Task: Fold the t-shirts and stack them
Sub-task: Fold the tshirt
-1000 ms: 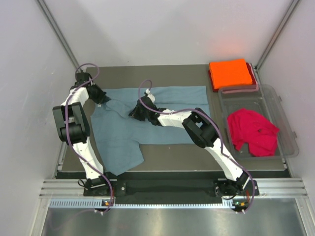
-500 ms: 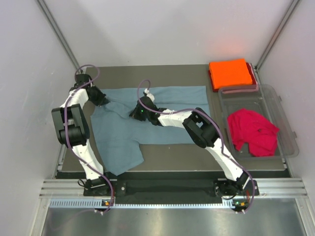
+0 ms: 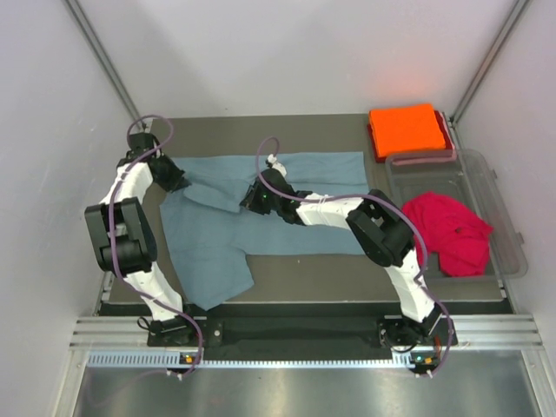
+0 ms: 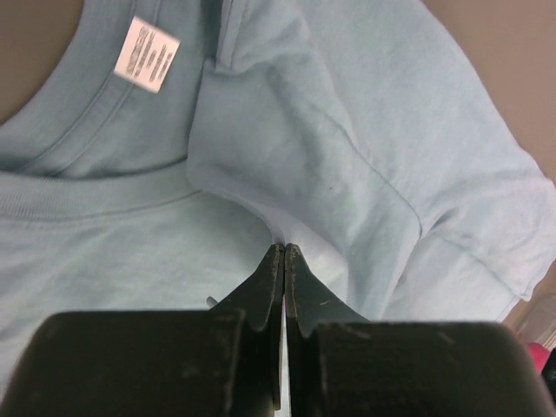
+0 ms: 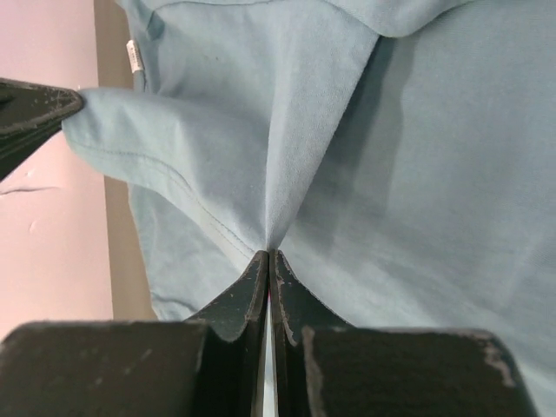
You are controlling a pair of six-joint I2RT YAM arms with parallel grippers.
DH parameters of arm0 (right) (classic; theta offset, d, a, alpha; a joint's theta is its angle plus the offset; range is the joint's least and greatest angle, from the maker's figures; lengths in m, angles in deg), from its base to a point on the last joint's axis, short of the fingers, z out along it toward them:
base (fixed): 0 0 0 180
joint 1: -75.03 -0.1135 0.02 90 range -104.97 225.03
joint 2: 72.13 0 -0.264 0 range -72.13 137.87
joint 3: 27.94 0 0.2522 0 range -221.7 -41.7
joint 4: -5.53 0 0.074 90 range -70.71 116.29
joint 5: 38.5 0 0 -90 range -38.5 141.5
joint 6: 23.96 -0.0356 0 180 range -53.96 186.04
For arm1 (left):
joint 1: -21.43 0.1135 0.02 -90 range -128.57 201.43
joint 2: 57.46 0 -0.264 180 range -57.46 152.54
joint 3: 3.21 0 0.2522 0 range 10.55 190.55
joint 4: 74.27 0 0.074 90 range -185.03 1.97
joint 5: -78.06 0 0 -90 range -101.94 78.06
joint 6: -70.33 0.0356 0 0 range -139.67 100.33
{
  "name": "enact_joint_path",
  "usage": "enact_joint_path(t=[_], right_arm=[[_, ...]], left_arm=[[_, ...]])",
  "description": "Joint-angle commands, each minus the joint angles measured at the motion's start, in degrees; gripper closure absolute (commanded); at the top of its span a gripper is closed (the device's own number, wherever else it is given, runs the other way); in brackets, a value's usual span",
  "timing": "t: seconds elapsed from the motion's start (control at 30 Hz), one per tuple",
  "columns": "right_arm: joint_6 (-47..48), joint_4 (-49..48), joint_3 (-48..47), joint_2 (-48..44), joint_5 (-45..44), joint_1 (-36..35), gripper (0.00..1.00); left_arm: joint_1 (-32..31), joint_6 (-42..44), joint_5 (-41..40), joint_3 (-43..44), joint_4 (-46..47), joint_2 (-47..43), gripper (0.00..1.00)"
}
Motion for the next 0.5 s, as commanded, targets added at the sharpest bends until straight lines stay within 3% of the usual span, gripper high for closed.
enact_joint_path(t=[0.0, 0.47], right_arm=[[1.2, -3.0, 1.8, -4.4, 1.4, 0.4, 1.00], [2.2, -6.0, 4.4, -2.9, 8.2, 1.7, 1.00]], left_arm=[[0.1, 1.1, -1.0, -3.2, -2.6, -5.1, 1.00], [-0.6, -0.8, -8.4, -15.3, -4.0, -13.1, 1.00]])
